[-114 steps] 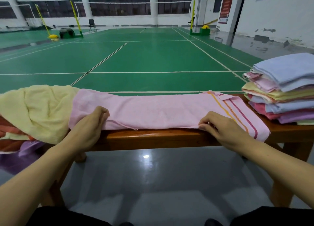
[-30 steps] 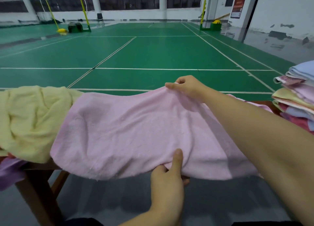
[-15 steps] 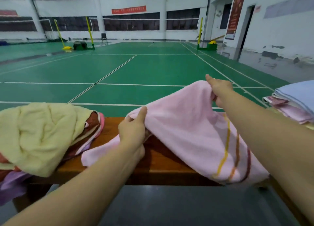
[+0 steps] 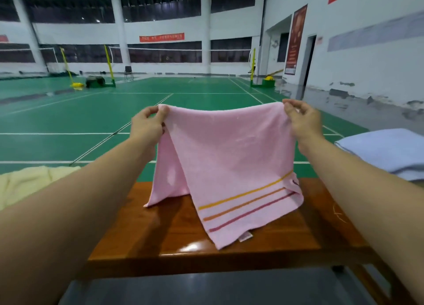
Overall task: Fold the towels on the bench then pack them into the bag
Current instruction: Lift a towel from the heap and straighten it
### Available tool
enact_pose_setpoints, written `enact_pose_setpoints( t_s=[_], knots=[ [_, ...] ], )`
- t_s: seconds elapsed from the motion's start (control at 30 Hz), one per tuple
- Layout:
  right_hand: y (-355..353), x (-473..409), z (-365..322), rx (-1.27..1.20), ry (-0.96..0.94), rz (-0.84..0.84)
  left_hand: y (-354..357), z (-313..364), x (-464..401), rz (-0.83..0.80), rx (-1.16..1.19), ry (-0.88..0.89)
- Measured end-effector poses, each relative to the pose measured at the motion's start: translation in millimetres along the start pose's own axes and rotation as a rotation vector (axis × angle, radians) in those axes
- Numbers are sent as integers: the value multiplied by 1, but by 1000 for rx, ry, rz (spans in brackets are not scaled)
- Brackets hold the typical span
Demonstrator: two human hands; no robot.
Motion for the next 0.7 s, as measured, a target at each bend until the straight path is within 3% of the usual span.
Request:
enact_pose_setpoints(
  t_s=[0.13,0.33,0.7],
  knots=[
    [-5,-7,-32,11,-62,-12,-2,38,-23,0,-68,63],
    [-13,-27,-66,79,-155,-58,13,80,-53,-200,21,62],
    [-26,-46,-49,25,-125,26,25,82,-75,-64,68,80]
  ],
)
Point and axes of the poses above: each hand's wrist, its own x-axis away from the middle knuckle, its own y-axis out of the palm, z = x × y, the point moved 2 cm from there along -x, towards the middle knuckle, and after that the axes turned 14 degrees about -z, right-handed, at the moved point
